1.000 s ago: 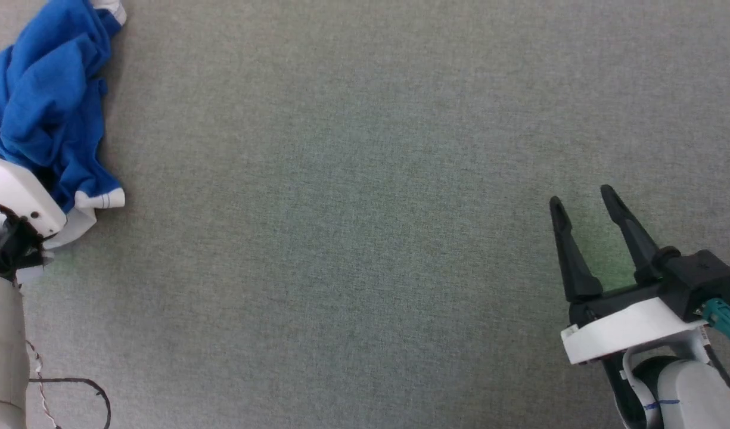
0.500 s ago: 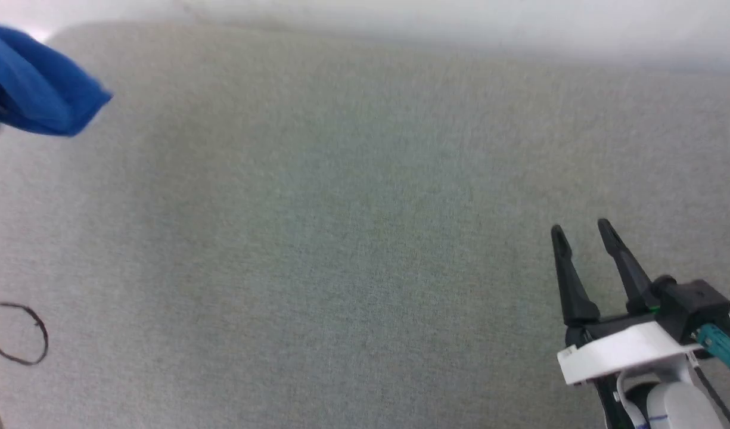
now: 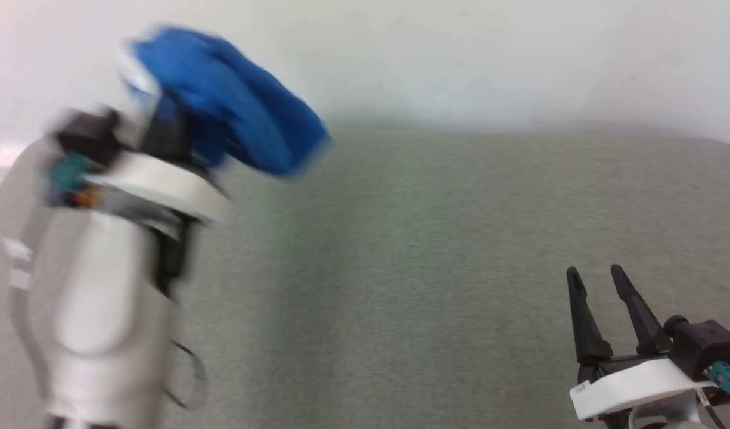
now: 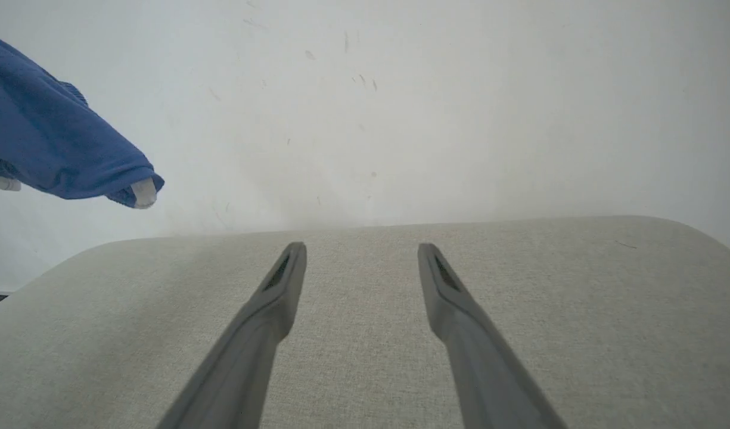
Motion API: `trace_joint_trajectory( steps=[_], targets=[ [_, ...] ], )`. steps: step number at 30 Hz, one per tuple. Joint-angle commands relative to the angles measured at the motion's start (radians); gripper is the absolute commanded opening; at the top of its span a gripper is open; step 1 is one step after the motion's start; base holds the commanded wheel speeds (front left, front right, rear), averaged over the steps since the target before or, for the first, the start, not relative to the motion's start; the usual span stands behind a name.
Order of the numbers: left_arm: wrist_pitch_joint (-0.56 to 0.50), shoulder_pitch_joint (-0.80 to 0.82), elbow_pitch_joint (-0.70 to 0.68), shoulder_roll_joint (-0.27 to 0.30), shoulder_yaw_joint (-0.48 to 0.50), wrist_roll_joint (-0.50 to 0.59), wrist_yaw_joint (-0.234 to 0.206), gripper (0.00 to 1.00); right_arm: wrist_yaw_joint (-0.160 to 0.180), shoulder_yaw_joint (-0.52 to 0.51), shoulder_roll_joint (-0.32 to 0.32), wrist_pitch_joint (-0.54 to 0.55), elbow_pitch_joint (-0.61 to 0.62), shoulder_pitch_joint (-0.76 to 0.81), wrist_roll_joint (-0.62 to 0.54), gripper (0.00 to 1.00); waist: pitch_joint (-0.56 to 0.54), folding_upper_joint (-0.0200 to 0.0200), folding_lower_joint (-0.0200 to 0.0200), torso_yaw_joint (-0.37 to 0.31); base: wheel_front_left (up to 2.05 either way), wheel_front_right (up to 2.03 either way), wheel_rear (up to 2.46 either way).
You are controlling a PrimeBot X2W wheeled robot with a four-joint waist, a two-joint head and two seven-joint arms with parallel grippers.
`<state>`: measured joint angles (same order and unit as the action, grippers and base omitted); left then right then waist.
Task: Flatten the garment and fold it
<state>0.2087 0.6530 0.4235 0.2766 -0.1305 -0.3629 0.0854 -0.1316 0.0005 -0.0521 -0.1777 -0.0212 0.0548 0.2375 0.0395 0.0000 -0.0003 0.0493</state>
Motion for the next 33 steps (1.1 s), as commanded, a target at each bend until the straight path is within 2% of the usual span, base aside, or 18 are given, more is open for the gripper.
trace_joint_trajectory(
  steps=[1,4,7,14,15,16,17,20,23,29,33],
  targets=[
    [-0.017,-0.062,-0.05,-0.053,-0.035,-0.008,-0.012,0.0,0.001,-0.008,0.002,0.004,0.008,0.016,-0.001,1.0,-0.043,0.0,0.0003,-0.1,0.0,0.0,0.0],
    [-0.05,-0.174,-0.122,-0.13,-0.11,-0.014,-0.013,0.0,0.001,-0.017,0.002,0.01,0.016,0.027,-0.002,1.0,-0.034,0.0,0.0003,-0.133,0.0,0.0,0.0],
    [-0.074,-0.29,-0.14,-0.168,-0.195,-0.009,-0.005,0.0,0.001,-0.016,0.002,0.014,0.022,0.033,-0.001,1.0,-0.021,0.0,0.0003,-0.158,0.0,0.0,0.0],
    [-0.1,-0.489,-0.033,-0.198,-0.334,0.008,-0.003,0.0,0.001,-0.005,0.002,0.014,0.02,0.03,0.003,1.0,0.003,0.0,0.0003,-0.166,0.0,0.0,0.0],
    [-0.099,-0.501,-0.018,-0.198,-0.351,0.018,-0.002,0.36,0.001,-0.003,0.002,0.013,0.018,0.029,0.004,1.0,0.004,0.0,0.0003,-0.162,0.0,0.0,0.0],
    [-0.09,-0.508,-0.008,-0.199,-0.366,0.031,-0.001,0.91,0.001,-0.002,0.002,0.012,0.016,0.026,0.005,1.0,0.004,0.0,0.0003,-0.158,0.0,0.0,0.0],
    [-0.08,-0.514,0.001,-0.199,-0.38,0.04,0.0,1.0,0.001,-0.001,0.002,0.011,0.014,0.025,0.006,1.0,0.002,0.0,0.0003,-0.152,0.0,0.0,0.0],
    [-0.02,-0.533,-0.017,-0.204,-0.397,0.044,0.002,1.0,0.001,0.006,0.002,0.01,0.009,0.022,0.001,1.0,-0.01,0.0,0.0003,-0.139,0.0,0.0,0.0],
    [0.035,-0.539,-0.092,-0.205,-0.384,0.054,-0.006,1.0,0.001,0.0,0.002,0.009,0.007,0.025,-0.003,1.0,-0.027,0.0,0.0003,-0.12,0.0,0.0,0.0],
    [0.052,-0.573,-0.292,-0.197,-0.284,0.063,-0.052,1.0,0.001,-0.016,0.002,0.02,0.015,0.042,-0.014,1.0,-0.056,0.0,0.0003,-0.081,0.0,0.0,0.0],
    [0.053,-0.601,-0.347,-0.186,-0.194,0.055,-0.091,1.0,0.001,-0.022,0.002,0.029,0.026,0.053,-0.026,1.0,-0.067,0.0,0.0003,-0.063,0.0,0.0,0.0]
  ],
)
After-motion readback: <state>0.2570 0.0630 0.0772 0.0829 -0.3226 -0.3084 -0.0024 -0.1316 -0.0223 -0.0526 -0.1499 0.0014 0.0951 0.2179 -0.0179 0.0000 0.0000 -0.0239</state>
